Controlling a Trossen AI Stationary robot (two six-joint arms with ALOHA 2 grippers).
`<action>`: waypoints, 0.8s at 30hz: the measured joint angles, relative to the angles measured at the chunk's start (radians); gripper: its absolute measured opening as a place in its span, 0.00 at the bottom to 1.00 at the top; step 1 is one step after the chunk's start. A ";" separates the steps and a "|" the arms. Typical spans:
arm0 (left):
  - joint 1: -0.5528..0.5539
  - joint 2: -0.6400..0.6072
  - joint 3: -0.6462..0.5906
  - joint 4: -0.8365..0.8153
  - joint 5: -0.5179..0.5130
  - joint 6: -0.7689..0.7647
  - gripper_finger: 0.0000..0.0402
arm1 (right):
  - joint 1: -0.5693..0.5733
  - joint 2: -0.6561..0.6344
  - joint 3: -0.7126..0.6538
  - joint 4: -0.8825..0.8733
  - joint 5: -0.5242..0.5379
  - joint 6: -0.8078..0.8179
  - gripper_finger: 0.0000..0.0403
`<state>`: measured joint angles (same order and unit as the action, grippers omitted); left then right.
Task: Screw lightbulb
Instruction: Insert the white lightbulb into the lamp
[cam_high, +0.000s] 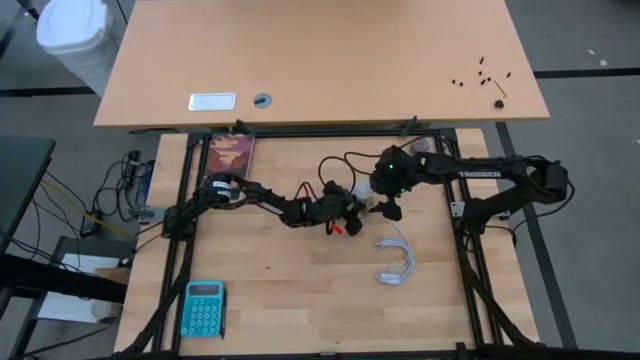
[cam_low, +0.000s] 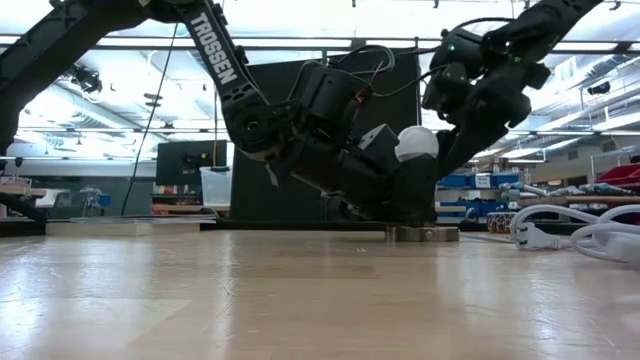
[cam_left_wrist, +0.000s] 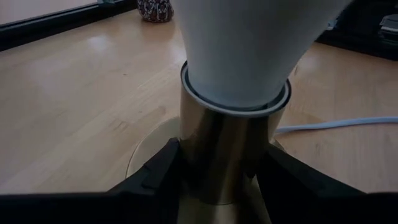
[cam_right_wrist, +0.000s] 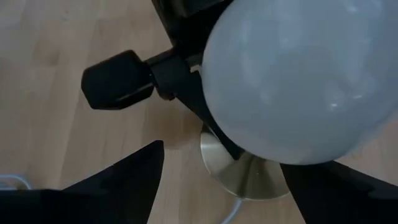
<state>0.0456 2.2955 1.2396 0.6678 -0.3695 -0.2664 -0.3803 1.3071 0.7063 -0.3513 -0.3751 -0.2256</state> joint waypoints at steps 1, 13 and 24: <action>-0.001 0.000 -0.001 0.000 -0.001 0.000 0.44 | 0.008 0.000 0.002 -0.002 0.012 0.000 0.81; 0.017 0.001 0.001 0.000 0.011 -0.024 0.44 | 0.076 -0.081 0.099 -0.233 -0.030 0.051 0.77; 0.018 0.001 0.000 0.001 0.050 0.004 0.44 | -0.035 -0.036 0.104 -0.311 0.100 -0.092 0.77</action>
<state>0.0638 2.2967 1.2400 0.6692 -0.3196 -0.2628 -0.4153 1.2710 0.8102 -0.6624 -0.2752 -0.3173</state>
